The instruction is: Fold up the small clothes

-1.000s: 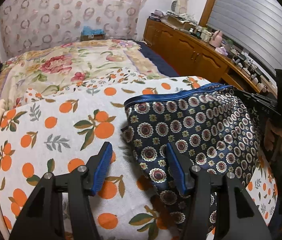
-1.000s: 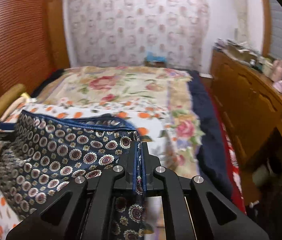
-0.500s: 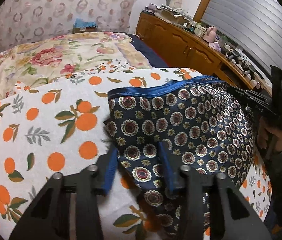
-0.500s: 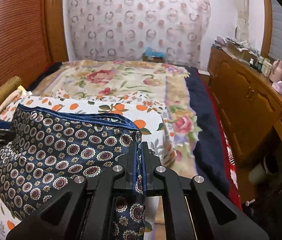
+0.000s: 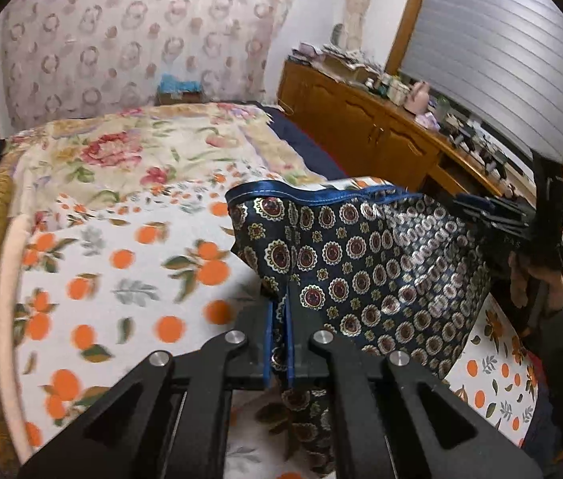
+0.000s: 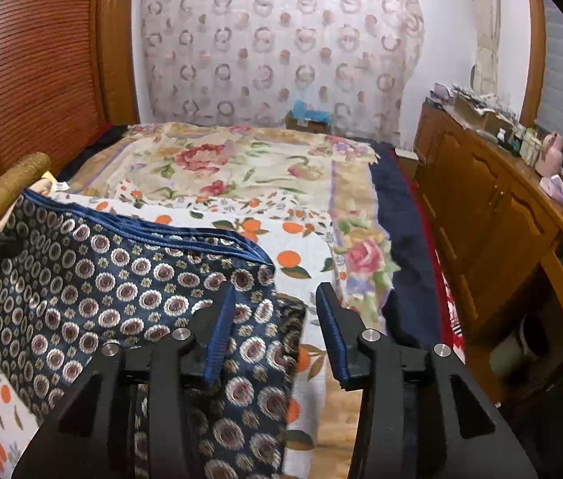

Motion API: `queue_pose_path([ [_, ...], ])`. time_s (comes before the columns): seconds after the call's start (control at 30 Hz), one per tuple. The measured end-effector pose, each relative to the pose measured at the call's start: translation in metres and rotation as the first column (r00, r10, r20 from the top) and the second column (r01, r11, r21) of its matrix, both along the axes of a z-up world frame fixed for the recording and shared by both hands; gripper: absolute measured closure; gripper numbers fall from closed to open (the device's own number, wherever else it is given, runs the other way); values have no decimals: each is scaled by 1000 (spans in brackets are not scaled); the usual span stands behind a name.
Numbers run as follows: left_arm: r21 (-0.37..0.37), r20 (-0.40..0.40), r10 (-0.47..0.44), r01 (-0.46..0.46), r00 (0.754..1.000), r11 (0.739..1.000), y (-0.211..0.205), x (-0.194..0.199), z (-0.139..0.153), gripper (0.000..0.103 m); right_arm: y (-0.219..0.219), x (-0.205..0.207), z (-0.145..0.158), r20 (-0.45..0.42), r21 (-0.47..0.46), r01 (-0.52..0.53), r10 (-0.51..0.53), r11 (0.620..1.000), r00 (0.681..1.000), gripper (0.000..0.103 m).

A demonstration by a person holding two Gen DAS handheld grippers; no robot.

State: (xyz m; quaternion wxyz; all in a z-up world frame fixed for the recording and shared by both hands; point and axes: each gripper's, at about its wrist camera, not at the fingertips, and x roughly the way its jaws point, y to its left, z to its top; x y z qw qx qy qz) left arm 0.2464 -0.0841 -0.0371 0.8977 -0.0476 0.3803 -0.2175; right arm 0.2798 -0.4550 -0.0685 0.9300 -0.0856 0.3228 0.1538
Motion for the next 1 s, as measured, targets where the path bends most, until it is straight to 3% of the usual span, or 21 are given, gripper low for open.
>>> queue_pose_path([
  [0.2,32,21,92,-92,996,995,49,-3,1,101,21,-6,7,-11,24,-57,57,998,998,48],
  [0.4,57,21,136,-137,990,989,75,-3,-12,100,53,2,-2,-59,46,-117,119,992,991,45],
  [0.57,93,10,133,-133,991,987,71,2,-31,100,79,14,-18,-117,57,-140,146,989,982,44],
  [1.0,73,-32,122,-119,992,990,72,4,-44,100,92,39,-46,-212,79,-111,125,991,969,43],
])
